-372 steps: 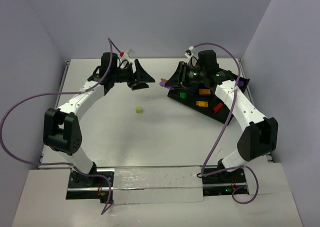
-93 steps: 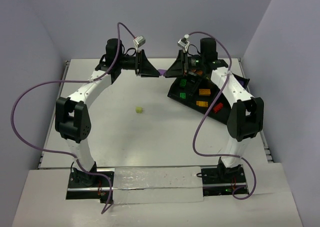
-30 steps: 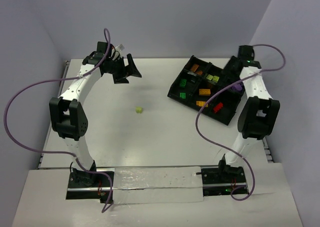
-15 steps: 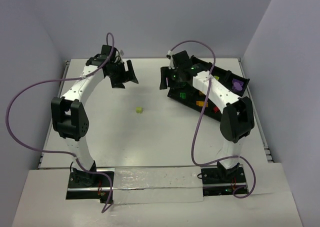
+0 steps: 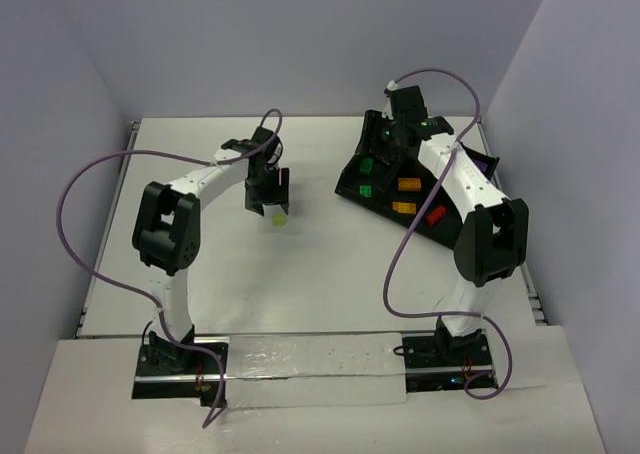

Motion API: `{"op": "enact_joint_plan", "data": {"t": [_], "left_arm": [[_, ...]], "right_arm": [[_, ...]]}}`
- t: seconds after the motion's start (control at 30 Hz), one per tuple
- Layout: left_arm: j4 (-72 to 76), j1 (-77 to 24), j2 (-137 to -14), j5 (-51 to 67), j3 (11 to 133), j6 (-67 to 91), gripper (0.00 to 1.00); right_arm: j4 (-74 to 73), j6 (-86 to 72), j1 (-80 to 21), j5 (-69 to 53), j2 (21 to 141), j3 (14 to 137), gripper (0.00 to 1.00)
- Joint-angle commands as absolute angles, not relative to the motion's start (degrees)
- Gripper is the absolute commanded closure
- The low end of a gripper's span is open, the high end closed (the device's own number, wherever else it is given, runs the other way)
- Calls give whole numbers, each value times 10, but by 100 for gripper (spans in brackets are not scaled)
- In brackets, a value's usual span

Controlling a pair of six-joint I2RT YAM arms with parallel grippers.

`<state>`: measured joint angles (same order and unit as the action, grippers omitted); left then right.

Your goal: Sort the legos into containers by color

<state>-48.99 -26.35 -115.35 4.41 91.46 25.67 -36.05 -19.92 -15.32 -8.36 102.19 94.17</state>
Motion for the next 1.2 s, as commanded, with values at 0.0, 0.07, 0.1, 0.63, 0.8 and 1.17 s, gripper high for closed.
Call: {"op": "enact_joint_plan", "data": {"t": [0.0,0.07,0.1,0.63,0.8,1.17], "left_arm": [[-482,-273,-1165,24,913,253,31],[-476,-273,-1174,26,920,250,35],[-477,-273,-1178,27,923,249,37],[-484,-281,-1212,25,961,224,79],[-498,-274,-1197,109,1006,183,100],[-259,-179,-1119,539,1025,351,100]], "right_arm": [[-351,-203,-154,-86,992,955,33],[-351,-204,-154,-90,994,957,33],[-351,-204,-154,-90,994,958,33],[-360,-201,-154,-100,1008,981,32],[-375,-201,-147,-143,1011,995,33],[-382,-232,-101,-253,979,984,33]]}}
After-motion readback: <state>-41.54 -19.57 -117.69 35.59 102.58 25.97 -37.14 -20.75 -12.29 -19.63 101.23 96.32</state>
